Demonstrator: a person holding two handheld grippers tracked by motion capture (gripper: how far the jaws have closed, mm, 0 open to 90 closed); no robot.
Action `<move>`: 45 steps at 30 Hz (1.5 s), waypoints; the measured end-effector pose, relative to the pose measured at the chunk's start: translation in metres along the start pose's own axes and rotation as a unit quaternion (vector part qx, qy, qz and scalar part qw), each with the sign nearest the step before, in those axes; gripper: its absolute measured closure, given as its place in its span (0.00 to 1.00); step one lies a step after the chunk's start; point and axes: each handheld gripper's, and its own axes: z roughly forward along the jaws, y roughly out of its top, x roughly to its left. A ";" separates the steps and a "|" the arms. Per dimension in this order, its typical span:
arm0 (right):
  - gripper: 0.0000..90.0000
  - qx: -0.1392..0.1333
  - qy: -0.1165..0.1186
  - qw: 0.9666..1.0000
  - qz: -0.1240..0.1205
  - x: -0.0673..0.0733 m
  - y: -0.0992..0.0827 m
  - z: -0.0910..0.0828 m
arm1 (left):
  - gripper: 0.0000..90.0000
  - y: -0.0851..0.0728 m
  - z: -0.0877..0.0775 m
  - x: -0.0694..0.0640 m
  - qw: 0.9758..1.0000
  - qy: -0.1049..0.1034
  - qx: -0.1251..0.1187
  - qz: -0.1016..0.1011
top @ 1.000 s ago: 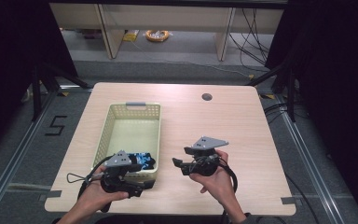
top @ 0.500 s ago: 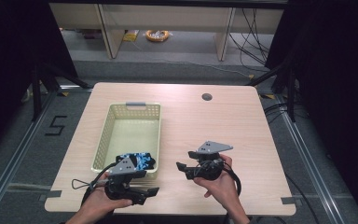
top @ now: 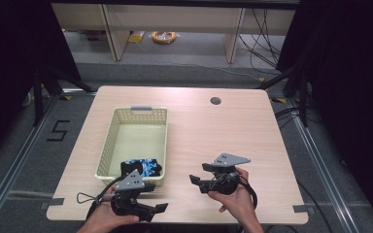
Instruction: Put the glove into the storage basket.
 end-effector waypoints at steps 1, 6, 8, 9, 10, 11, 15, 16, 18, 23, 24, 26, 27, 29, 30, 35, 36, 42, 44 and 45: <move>0.40 -0.004 0.009 1.000 0.005 0.000 -0.002 0.001 | 0.24 -0.001 -0.001 0.001 1.000 0.001 0.012 0.017; 0.39 0.004 0.006 1.000 0.004 -0.002 -0.012 -0.002 | 0.24 -0.010 0.003 -0.003 1.000 0.000 0.010 0.011; 0.39 0.014 0.007 1.000 0.021 0.000 -0.016 -0.004 | 0.24 -0.014 0.003 -0.003 1.000 -0.005 0.012 0.012; 0.39 0.010 -0.004 1.000 0.008 -0.002 -0.017 -0.004 | 0.24 -0.015 0.003 -0.004 1.000 -0.003 0.014 0.017; 0.38 0.014 0.007 1.000 0.025 0.000 -0.020 -0.004 | 0.24 -0.017 0.003 -0.005 1.000 -0.004 0.017 0.017; 0.38 0.012 0.005 1.000 0.011 -0.003 -0.022 -0.004 | 0.24 -0.020 0.004 -0.006 1.000 -0.005 0.018 0.013; 0.37 0.022 0.009 0.999 0.028 -0.001 -0.033 -0.007 | 0.24 -0.031 0.006 -0.009 0.999 -0.007 0.024 0.026; 0.36 0.021 0.009 1.000 0.019 -0.003 -0.036 -0.007 | 0.24 -0.034 0.006 -0.010 0.999 -0.005 0.026 0.024; 0.35 0.023 0.015 0.999 0.023 -0.002 -0.042 -0.008 | 0.24 -0.040 0.008 -0.012 0.999 -0.003 0.029 0.018; 0.31 0.038 0.008 0.999 0.021 0.001 -0.057 -0.010 | 0.24 -0.052 0.008 -0.008 0.999 0.010 0.037 0.010; 0.30 0.042 0.011 0.999 0.017 0.001 -0.060 -0.010 | 0.24 -0.054 0.008 -0.006 0.999 0.017 0.040 0.016; 0.27 0.056 0.003 0.998 0.021 0.005 -0.064 -0.012 | 0.23 -0.058 0.007 -0.005 0.998 0.027 0.042 0.033; 0.27 0.056 0.005 0.998 0.014 0.005 -0.066 -0.012 | 0.23 -0.061 0.007 -0.005 0.998 0.034 0.046 0.023; 0.24 0.063 -0.004 0.998 0.011 0.008 -0.071 -0.014 | 0.23 -0.064 0.007 -0.005 0.999 0.028 0.040 0.013; 0.23 0.071 0.004 0.997 0.013 0.009 -0.072 -0.014 | 0.24 -0.065 0.007 -0.004 0.998 0.029 0.043 0.017; 0.22 0.089 -0.007 0.996 0.010 0.010 -0.079 -0.014 | 0.23 -0.069 0.006 -0.002 0.998 0.037 0.039 0.023; 0.22 0.089 -0.010 0.996 0.008 0.010 -0.080 -0.015 | 0.23 -0.069 0.006 -0.001 0.998 0.040 0.037 0.024; 0.21 0.089 -0.008 0.996 0.006 0.008 -0.082 -0.014 | 0.23 -0.068 0.005 0.000 0.998 0.039 0.034 0.021; 0.21 0.088 -0.016 0.996 0.008 0.009 -0.083 -0.014 | 0.22 -0.068 0.005 0.000 0.998 0.039 0.034 0.021; 0.21 0.087 -0.016 0.996 0.008 0.009 -0.083 -0.014 | 0.22 -0.068 0.005 0.001 0.998 0.040 0.036 0.021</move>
